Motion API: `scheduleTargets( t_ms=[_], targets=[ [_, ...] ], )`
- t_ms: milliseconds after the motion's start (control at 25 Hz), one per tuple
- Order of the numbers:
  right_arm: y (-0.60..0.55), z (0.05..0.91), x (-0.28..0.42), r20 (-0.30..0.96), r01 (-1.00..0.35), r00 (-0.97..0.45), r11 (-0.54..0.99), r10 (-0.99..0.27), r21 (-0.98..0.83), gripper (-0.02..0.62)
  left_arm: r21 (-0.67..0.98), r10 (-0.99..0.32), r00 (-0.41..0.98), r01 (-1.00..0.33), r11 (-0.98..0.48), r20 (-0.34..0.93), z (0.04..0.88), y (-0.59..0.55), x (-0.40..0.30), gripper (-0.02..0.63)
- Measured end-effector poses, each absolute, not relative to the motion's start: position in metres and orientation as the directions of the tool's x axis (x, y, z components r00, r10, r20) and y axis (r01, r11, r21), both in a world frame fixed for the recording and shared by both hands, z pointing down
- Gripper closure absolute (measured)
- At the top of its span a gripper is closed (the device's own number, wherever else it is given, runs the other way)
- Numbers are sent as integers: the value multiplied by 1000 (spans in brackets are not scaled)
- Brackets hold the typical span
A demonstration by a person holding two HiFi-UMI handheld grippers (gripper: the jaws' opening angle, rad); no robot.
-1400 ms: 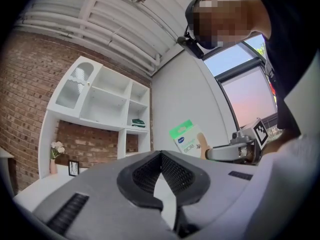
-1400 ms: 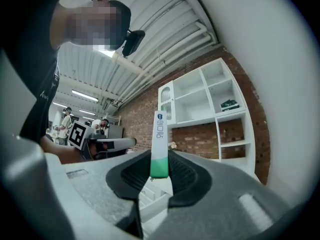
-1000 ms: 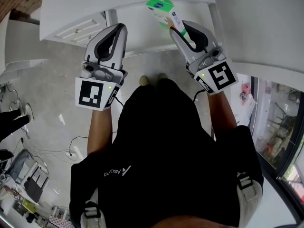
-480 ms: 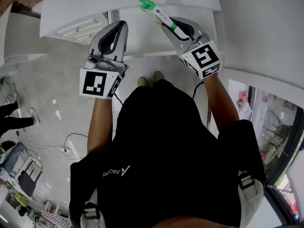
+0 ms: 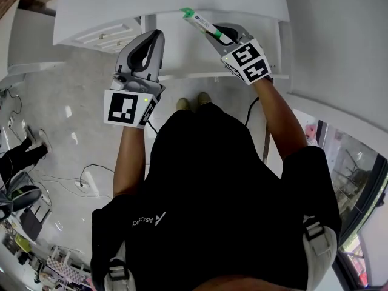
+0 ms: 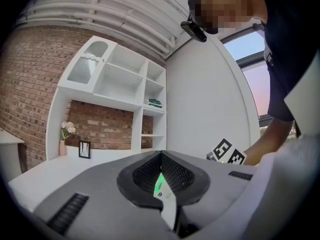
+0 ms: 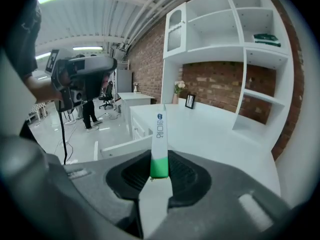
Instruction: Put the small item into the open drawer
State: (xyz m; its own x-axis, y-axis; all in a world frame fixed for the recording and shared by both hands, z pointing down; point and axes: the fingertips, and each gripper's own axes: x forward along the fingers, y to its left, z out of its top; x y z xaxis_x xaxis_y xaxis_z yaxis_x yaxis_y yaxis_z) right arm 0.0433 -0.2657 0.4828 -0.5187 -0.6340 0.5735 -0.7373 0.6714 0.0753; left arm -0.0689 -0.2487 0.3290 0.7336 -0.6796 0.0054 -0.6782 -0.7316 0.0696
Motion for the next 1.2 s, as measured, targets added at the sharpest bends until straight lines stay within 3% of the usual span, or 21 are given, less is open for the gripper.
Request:
scheduleTargets(
  t_ms=[640,1200],
  targets=[
    [-307,603,52,774,-708,-430,706,-464,29,505,76,-716,694,-720,-690,75,350,-263,-66,607],
    [-328,643,46,844,-684,-383,730,-375,14,505,97,-724,681,-732,-674,112,366,-276,-72,607]
  ],
)
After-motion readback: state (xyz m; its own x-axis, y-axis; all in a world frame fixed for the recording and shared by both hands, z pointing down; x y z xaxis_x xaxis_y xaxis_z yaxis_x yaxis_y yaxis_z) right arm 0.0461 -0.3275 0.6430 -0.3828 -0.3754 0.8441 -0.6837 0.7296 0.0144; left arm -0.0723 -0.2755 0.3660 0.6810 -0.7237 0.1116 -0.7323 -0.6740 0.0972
